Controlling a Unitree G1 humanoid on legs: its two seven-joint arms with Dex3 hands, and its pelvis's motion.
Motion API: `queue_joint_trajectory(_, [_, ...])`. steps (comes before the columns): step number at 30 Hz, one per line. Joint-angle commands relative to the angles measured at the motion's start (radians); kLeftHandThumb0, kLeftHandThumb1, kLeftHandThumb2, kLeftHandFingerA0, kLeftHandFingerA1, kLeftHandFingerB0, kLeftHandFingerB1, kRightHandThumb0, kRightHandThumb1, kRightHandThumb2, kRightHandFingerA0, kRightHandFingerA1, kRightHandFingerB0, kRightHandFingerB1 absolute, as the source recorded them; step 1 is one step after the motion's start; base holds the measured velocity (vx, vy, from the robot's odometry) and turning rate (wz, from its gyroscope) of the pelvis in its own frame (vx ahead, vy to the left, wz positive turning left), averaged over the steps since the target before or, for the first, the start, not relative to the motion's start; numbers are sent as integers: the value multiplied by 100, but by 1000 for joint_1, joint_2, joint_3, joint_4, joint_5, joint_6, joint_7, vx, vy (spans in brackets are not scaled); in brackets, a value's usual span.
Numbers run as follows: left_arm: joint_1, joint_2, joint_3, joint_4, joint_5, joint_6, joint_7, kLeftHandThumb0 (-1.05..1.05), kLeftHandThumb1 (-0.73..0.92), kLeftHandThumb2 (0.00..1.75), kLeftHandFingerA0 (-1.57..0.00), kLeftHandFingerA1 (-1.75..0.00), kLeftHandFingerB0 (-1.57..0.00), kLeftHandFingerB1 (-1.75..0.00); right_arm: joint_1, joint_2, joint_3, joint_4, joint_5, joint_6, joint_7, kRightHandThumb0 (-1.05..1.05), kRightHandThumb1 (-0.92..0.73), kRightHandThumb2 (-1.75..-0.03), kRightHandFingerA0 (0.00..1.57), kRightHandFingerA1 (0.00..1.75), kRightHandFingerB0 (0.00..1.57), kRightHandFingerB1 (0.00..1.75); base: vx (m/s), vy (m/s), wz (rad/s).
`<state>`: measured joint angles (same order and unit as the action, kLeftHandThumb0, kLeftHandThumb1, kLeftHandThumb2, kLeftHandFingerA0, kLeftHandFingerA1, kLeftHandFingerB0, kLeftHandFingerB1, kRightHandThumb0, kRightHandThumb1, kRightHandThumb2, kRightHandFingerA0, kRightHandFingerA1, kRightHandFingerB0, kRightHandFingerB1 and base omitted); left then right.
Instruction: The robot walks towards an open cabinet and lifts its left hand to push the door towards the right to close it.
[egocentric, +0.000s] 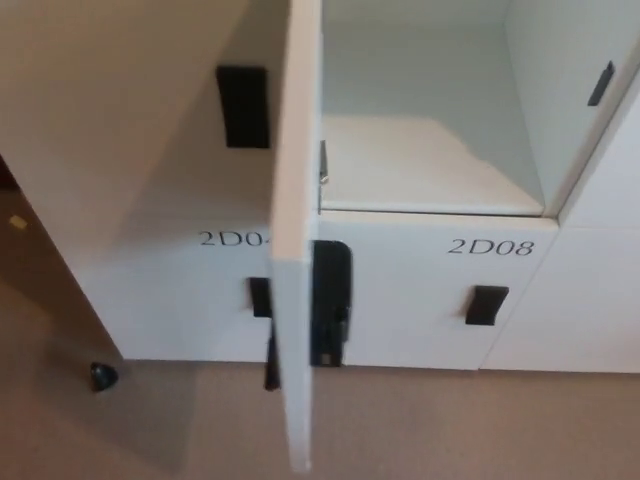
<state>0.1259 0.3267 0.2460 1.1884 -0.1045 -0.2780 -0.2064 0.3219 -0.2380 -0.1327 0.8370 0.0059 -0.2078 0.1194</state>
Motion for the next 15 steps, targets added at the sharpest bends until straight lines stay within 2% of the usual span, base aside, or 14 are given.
queue_joint_trajectory(1, [-83, 2, -14, 49, 27, 30, 53, -25, 62, 58, -70, -59, -48, -46, -15, -10, -7, 31, 3, -3, -1, -51, -70, -64, 56, 44, 43, 38, 22, 234, 8])
queue_joint_trajectory(2, [-86, 2, -12, 52, 23, 29, 52, -25, 62, 58, -70, -59, -48, -46, -21, -11, -5, 38, -1, -4, -6, -51, -70, -64, 56, 44, 43, 38, 9, 206, 20])
queue_joint_trajectory(3, [-87, 4, -15, 56, 26, 24, 50, -34, 54, 78, -65, -65, -44, -54, -22, -11, -4, 39, -4, -2, -10, -50, -70, -62, 56, 44, 44, 38, -4, 114, -7])
queue_joint_trajectory(10, [-94, 12, -28, 60, 38, 12, 59, -34, 52, 78, -67, -65, -45, -55, -20, -7, 0, 15, -4, 9, -11, -49, -69, -62, 56, 44, 43, 37, 15, -8, 0])
queue_joint_trajectory(11, [-95, 11, -24, 60, 33, 13, 55, -26, 66, 59, -71, -59, -50, -47, -21, -7, 1, 16, -6, 7, -11, -47, -72, -62, 58, 44, 46, 38, 45, -89, 8])
queue_joint_trajectory(15, [-97, 7, -14, 60, 21, 17, 53, -24, 64, 59, -71, -59, -49, -47, -22, -7, 3, 20, -6, 6, -10, -47, -72, -62, 58, 44, 47, 37, 36, -85, 4])
